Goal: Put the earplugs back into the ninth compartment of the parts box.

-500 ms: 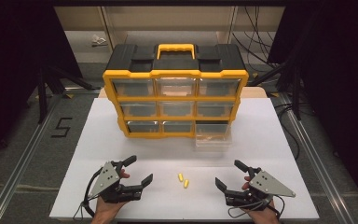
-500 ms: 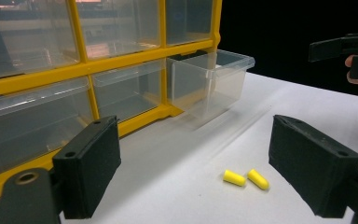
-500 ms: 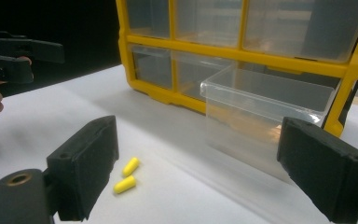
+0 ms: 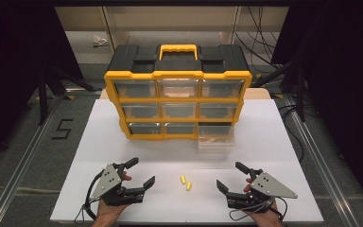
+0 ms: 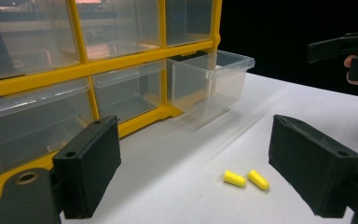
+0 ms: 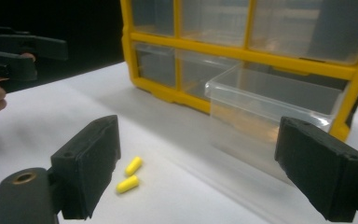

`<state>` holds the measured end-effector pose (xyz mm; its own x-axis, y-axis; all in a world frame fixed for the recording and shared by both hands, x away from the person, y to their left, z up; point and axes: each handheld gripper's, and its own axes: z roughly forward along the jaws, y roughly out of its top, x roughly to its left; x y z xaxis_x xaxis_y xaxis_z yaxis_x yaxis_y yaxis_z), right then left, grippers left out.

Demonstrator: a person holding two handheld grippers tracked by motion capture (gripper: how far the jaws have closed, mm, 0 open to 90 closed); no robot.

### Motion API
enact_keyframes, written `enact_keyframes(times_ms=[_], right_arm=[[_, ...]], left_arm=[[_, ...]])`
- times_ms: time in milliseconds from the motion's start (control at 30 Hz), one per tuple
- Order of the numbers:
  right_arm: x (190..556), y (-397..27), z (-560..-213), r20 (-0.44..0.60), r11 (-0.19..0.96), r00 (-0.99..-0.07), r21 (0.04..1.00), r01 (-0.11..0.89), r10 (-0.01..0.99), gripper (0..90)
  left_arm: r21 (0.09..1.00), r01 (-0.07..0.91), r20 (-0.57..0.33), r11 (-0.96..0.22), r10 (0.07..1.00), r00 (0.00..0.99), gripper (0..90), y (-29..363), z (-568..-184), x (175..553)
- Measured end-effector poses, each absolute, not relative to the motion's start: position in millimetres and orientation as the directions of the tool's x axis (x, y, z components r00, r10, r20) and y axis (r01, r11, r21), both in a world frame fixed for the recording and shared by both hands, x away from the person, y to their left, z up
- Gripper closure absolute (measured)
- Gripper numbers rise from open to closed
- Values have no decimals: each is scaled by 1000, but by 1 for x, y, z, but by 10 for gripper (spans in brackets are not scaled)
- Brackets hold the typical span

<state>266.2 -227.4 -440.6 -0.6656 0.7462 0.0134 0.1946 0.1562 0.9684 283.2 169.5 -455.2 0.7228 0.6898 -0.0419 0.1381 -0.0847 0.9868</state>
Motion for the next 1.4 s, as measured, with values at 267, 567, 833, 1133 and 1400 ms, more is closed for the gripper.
enact_keyframes(times_ms=[267,567,833,1133,1400], right_arm=[[270,-216,-439,-1,214,-709,954,212,705,160],[279,-200,-436,-29,324,-773,917,231,634,171],[287,-186,-436,-50,403,-803,883,242,594,180],[297,-168,-437,-57,494,-841,830,259,538,194],[303,-156,-445,-61,572,-857,768,287,512,195]], left_arm=[[987,135,-38,-87,692,721,162,169,-455,283],[987,131,-34,-88,692,721,162,169,-455,283],[987,134,-36,-88,691,722,162,169,-455,283],[987,135,-35,-92,688,725,162,169,-456,283],[985,136,-28,-103,688,725,162,168,-456,283]])
